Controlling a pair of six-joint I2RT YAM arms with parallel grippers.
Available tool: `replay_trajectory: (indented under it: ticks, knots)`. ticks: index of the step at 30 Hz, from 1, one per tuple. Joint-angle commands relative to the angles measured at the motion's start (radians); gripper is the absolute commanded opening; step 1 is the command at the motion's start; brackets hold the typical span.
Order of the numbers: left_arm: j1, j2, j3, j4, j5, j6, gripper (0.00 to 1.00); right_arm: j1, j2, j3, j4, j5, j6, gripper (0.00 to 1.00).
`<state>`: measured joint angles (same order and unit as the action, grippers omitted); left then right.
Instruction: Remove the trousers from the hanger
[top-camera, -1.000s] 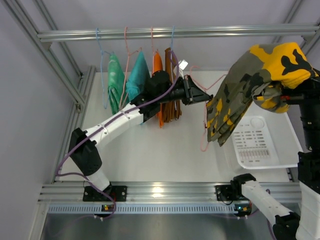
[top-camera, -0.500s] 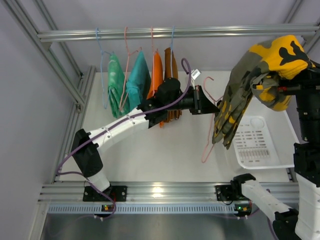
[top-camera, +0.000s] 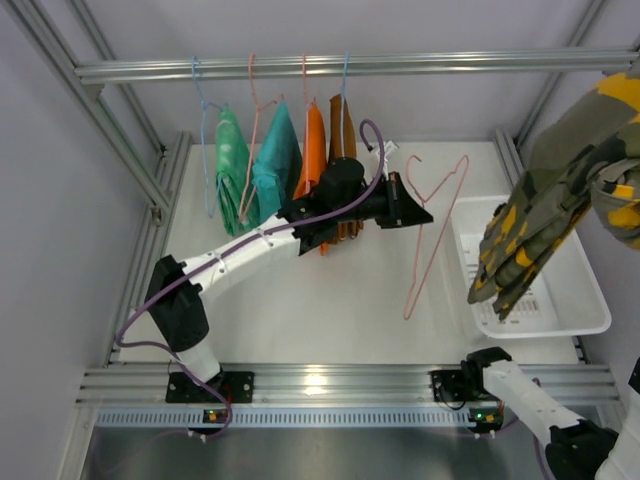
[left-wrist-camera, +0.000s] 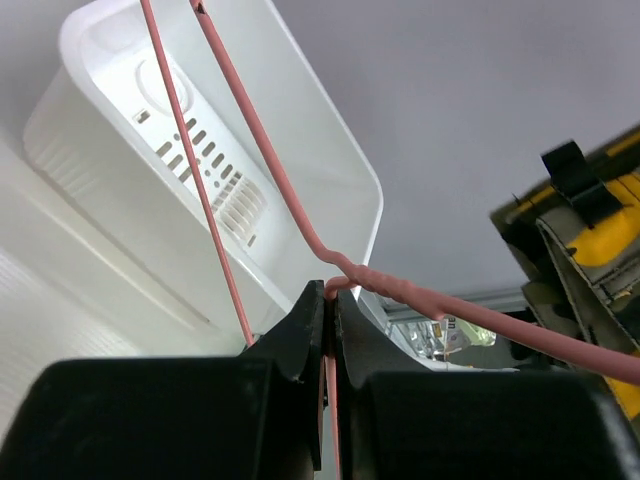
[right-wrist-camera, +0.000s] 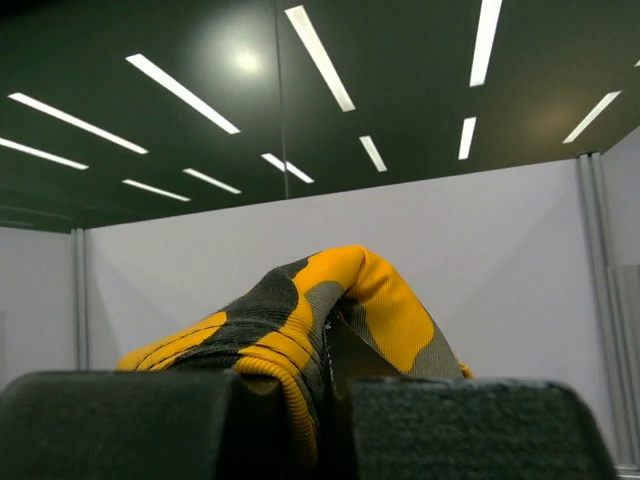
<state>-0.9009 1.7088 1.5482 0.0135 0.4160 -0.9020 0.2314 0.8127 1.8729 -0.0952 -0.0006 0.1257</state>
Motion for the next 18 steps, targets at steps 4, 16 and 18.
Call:
replay_trajectory:
  ticks: [4,16,18]
  knots:
    - [0.005,-0.009,0.045,0.017,0.0,0.031,0.0,-0.009,-0.02,0.017,0.1,0.157,-0.256,0.0]
    - [0.005,-0.049,0.177,-0.009,-0.006,0.152,0.0,-0.009,-0.179,-0.331,0.118,0.424,-0.665,0.0]
    - [0.005,-0.051,0.187,-0.009,-0.009,0.17,0.0,-0.009,-0.207,-0.388,0.127,0.453,-0.695,0.0]
